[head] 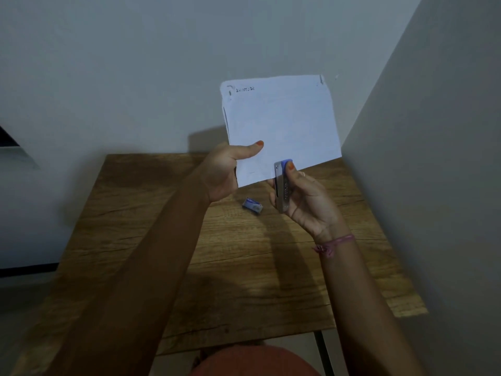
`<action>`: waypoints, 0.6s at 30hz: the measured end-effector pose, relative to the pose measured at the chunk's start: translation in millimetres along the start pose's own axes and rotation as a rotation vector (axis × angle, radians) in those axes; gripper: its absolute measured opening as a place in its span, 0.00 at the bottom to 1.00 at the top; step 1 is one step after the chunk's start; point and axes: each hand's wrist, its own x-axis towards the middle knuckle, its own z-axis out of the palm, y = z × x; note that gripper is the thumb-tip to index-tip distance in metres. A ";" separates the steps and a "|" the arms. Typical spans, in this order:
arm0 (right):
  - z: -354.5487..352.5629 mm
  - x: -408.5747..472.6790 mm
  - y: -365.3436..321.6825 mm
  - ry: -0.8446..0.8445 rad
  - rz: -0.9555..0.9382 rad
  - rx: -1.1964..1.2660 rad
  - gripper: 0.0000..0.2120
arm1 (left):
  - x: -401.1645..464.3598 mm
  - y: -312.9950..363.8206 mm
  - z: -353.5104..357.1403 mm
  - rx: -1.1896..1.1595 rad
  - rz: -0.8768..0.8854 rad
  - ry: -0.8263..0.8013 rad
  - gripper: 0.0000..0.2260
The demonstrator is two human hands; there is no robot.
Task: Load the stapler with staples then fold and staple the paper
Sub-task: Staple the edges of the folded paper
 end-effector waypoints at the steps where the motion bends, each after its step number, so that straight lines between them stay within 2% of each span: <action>1: -0.1 -0.2 0.0 -0.001 0.001 0.002 0.11 | 0.0 0.0 0.3 0.012 -0.001 0.000 0.15; 6: 1.3 -0.2 1.3 0.020 -0.005 0.017 0.10 | -2.1 1.4 1.8 0.028 0.007 -0.043 0.12; 10: 2.4 0.1 1.8 0.029 -0.021 -0.006 0.10 | -3.5 3.8 -0.9 0.063 0.055 -0.120 0.19; 11: 2.7 0.2 1.8 0.032 -0.025 0.003 0.09 | -5.0 1.9 -2.7 0.009 0.078 -0.161 0.23; 12: 2.7 0.4 1.9 0.034 -0.031 0.020 0.09 | -6.2 -1.5 -5.2 -0.046 0.099 -0.184 0.31; 14: 3.6 0.8 1.6 0.019 -0.048 0.045 0.09 | -8.1 -14.8 -13.2 -0.087 0.139 -0.203 0.55; 15: 3.9 0.8 1.4 0.004 -0.057 0.044 0.10 | -9.7 -25.9 -16.0 -0.059 0.181 -0.259 0.60; 16: 4.1 1.2 1.3 -0.013 -0.065 0.042 0.10 | -11.3 -38.6 -16.0 -0.005 0.227 -0.296 0.58; 18: 4.6 1.3 1.1 -0.047 -0.073 0.043 0.11 | -13.6 -61.3 -12.9 0.089 0.295 -0.207 0.44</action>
